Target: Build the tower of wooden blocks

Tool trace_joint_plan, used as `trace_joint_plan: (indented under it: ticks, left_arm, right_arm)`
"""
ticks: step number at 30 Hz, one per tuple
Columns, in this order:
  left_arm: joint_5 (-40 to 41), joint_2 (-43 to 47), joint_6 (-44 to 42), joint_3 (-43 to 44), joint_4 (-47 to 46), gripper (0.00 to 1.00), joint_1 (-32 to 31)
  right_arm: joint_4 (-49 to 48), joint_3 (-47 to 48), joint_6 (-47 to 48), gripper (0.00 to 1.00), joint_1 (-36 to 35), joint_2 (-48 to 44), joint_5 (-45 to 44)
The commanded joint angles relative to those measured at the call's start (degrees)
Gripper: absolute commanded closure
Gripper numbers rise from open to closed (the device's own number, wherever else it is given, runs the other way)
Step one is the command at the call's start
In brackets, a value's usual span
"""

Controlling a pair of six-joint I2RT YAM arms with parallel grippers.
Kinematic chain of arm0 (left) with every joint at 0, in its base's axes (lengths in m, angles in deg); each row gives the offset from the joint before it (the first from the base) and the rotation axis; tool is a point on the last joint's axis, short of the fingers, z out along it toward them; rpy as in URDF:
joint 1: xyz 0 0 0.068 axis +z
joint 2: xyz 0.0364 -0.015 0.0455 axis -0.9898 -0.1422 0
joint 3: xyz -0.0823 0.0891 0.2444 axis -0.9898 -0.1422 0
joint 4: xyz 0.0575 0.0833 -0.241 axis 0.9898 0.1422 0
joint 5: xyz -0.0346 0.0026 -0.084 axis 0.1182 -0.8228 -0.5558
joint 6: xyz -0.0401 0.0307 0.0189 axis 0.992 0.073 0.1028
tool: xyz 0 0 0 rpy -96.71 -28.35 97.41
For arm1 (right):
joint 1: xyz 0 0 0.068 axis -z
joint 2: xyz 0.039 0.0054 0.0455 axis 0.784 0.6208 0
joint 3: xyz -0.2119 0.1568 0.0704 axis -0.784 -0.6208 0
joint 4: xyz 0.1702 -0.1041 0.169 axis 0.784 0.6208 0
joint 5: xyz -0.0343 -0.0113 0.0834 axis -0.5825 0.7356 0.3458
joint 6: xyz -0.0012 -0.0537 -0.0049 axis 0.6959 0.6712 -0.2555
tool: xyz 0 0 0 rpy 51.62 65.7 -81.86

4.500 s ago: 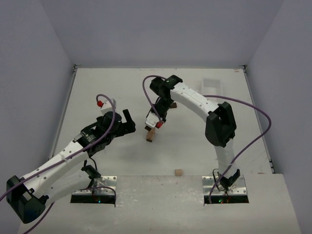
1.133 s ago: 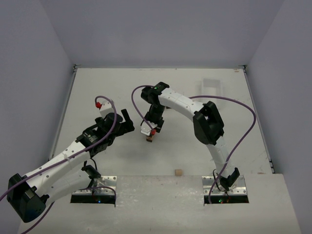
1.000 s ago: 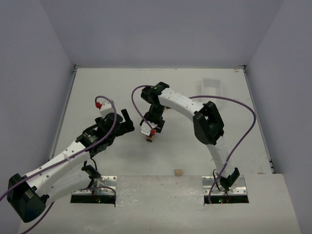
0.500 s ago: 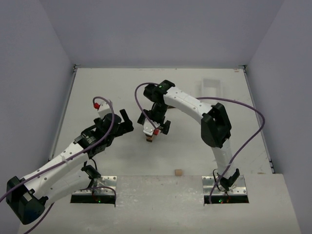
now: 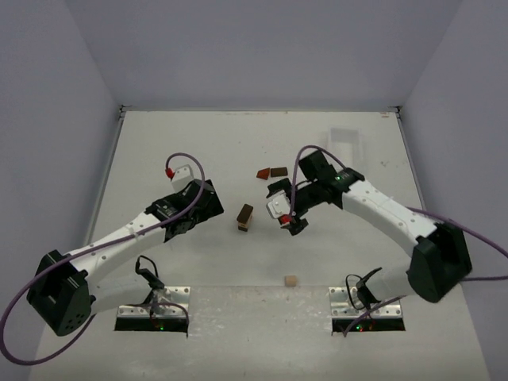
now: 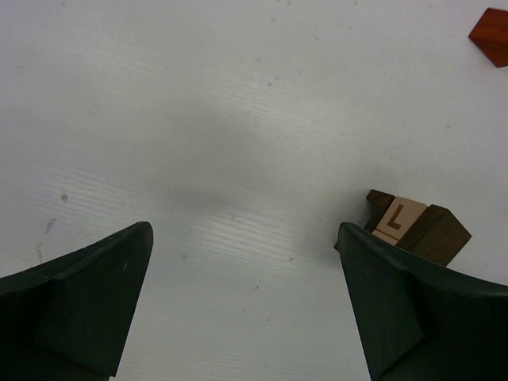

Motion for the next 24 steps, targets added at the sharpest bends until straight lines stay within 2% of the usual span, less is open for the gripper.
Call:
trace_joint_plan:
  ticks: [1,2,4,6,8,11,24]
  left_arm:
    - [-4.8,-3.1,-0.7,1.5,-5.3,0.0,1.0]
    - [-5.6,-4.2,-1.0,1.5,-5.8,0.0,1.0]
    - [-6.8,-5.6,-1.4,1.4,-6.5,0.0,0.9]
    - [-8.0,-6.7,-2.0,1.2,-8.1,0.0,0.9]
    - [-9.3,-7.4,-2.2,1.0,-9.5,0.0,0.9]
    - [-9.7,-9.4,-2.9,1.6,-9.4,0.0,0.9]
    - [-11.4,-10.3,-4.0,-1.0,-10.6,0.0,0.2]
  right_arm:
    - [-47.6,-15.1,-46.3,0.01,-0.6,-10.7,-11.5]
    - [-49.4,-16.6,-54.0,0.01,-0.6,-11.7,-17.0]
    - [-48.7,-15.9,-61.1,0.01,-0.6,-11.3,-23.7]
    - [-44.5,-14.8,-68.7,0.01,-0.7,-9.6,-34.8]
    - [-41.2,-14.0,-72.4,0.01,-0.7,-8.3,-40.1]
    - [-42.4,-16.6,-73.6,0.01,-0.7,-7.7,-48.4]
    - [-43.1,-18.9,-75.5,0.01,-0.7,-8.3,-49.6]
